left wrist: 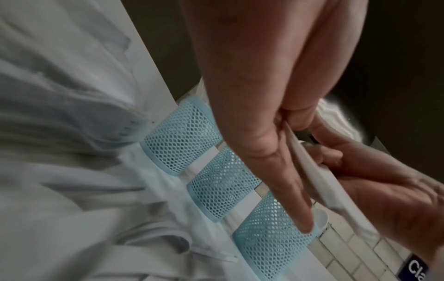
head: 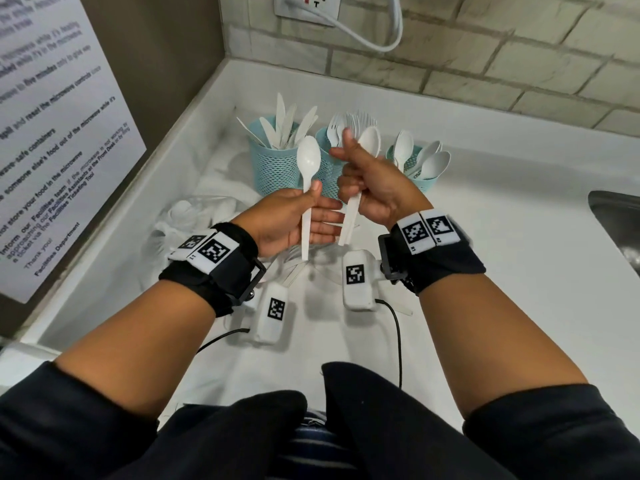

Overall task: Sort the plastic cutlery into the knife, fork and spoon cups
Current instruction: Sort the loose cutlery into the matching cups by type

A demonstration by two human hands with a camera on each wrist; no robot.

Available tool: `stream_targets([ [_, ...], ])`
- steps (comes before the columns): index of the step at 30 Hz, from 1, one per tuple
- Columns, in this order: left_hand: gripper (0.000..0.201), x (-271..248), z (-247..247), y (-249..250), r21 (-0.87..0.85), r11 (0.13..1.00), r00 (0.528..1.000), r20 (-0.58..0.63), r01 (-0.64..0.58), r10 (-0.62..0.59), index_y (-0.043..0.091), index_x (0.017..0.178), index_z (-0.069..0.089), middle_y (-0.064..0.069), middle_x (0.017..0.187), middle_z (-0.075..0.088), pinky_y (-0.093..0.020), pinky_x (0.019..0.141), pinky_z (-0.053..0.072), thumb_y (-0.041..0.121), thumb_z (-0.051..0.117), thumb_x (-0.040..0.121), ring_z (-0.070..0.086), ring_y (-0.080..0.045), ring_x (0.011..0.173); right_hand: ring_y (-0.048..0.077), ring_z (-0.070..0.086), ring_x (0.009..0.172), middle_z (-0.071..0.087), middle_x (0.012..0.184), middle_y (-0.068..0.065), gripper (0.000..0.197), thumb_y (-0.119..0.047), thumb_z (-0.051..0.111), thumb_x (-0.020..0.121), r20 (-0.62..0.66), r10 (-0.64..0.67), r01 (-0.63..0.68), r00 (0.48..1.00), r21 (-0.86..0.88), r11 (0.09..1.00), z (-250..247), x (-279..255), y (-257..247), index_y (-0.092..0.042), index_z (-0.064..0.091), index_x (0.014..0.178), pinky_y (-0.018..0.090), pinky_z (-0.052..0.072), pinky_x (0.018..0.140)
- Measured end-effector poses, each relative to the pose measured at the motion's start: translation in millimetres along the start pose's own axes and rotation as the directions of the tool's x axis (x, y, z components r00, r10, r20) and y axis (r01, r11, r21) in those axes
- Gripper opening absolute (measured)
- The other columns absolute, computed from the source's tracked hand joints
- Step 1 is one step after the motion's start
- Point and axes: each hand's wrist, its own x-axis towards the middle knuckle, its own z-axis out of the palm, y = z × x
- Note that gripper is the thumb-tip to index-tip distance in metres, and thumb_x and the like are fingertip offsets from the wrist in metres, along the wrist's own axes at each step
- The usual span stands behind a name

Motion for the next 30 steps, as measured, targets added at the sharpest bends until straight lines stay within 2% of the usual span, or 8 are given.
stream_targets([
  [5,0.042,-1,3,-1,0.063,0.997,0.992,0.12,0.042,-0.049,-0.001,0.106,0.056,-0.022,0.106,0.066,-0.036,0.083,0.056,0.033,0.032,0.099,0.069,-0.027,0.091,0.003,0.032,0.028,0.039,0.034,-0.007,0.032,-0.02,0.057,0.091,0.055,0.01,-0.003,0.998,-0.112,0.994,5,-3,2,-0.011,0.046,0.063,0.012,0.031,0.033],
  [9,0.043,0,3,-4,0.062,0.996,0.988,0.137,0.06,-0.068,0.0,0.11,0.055,-0.017,0.108,0.066,-0.036,0.086,0.053,0.034,0.032,0.099,0.069,-0.025,0.092,0.004,0.034,0.029,0.045,0.039,-0.004,0.028,-0.018,0.061,0.089,0.005,0.032,-0.031,0.999,-0.134,0.991,4,0,1,-0.008,0.05,0.066,0.011,0.033,0.033],
  [13,0.047,0,0,-10,0.047,0.995,0.986,0.138,0.086,-0.091,0.004,0.116,0.055,-0.014,0.114,0.065,-0.038,0.09,0.051,0.04,0.03,0.098,0.065,-0.027,0.103,0.005,0.04,0.039,0.055,0.051,-0.002,0.013,-0.014,0.061,0.089,-0.033,-0.035,0.033,0.999,-0.035,0.999,3,6,2,-0.009,0.057,0.077,0.014,0.035,0.035],
  [17,0.044,2,-3,-12,-0.036,0.995,0.991,0.1,0.091,-0.087,0.01,0.107,0.059,-0.005,0.089,0.064,-0.032,0.075,0.059,0.042,0.029,0.097,0.07,-0.016,0.078,0.013,0.059,0.058,0.06,0.065,0.004,0.012,-0.017,0.053,0.094,-0.059,-0.086,0.09,0.995,0.066,0.994,2,9,4,-0.006,0.057,0.09,0.023,0.053,0.055],
  [21,0.044,4,-4,-11,-0.154,0.986,0.998,0.036,0.064,-0.059,0.008,0.104,0.059,-0.001,0.074,0.051,-0.022,0.06,0.058,0.041,0.031,0.097,0.059,-0.006,0.055,0.012,0.068,0.061,0.069,0.07,0.008,0.024,-0.015,0.043,0.098,-0.066,-0.195,0.206,0.979,0.28,0.938,4,9,2,0.005,0.05,0.108,0.02,0.056,0.056],
  [24,0.047,6,-1,-11,-0.173,0.985,1.0,-0.003,0.027,-0.028,0.007,0.104,0.058,0.0,0.071,0.052,-0.016,0.054,0.053,0.045,0.032,0.095,0.052,-0.003,0.051,0.01,0.067,0.056,0.068,0.068,0.008,0.008,-0.009,0.044,0.097,-0.17,-0.313,0.353,0.934,0.322,0.878,5,11,0,-0.003,0.05,0.097,0.019,0.054,0.053],
  [28,0.017,6,1,-13,-0.091,0.995,0.999,0.0,-0.047,0.047,0.008,0.101,0.06,0.001,0.072,0.061,-0.015,0.061,0.055,0.016,0.047,0.094,0.058,-0.002,0.055,0.009,0.055,0.048,0.054,0.07,0.01,0.015,-0.002,0.042,0.097,-0.239,-0.359,0.423,0.902,0.33,0.844,4,13,0,-0.016,0.047,0.093,0.018,0.047,0.047],
  [30,0.015,6,2,-14,-0.038,0.997,0.997,-0.007,-0.071,0.071,0.008,0.099,0.061,0.004,0.067,0.066,-0.015,0.061,0.055,0.007,0.047,0.094,0.06,-0.001,0.054,0.008,0.051,0.047,0.052,0.067,0.008,0.017,-0.001,0.043,0.096,-0.234,-0.336,0.398,0.912,0.317,0.861,3,13,2,-0.015,0.049,0.093,0.017,0.045,0.046],
])
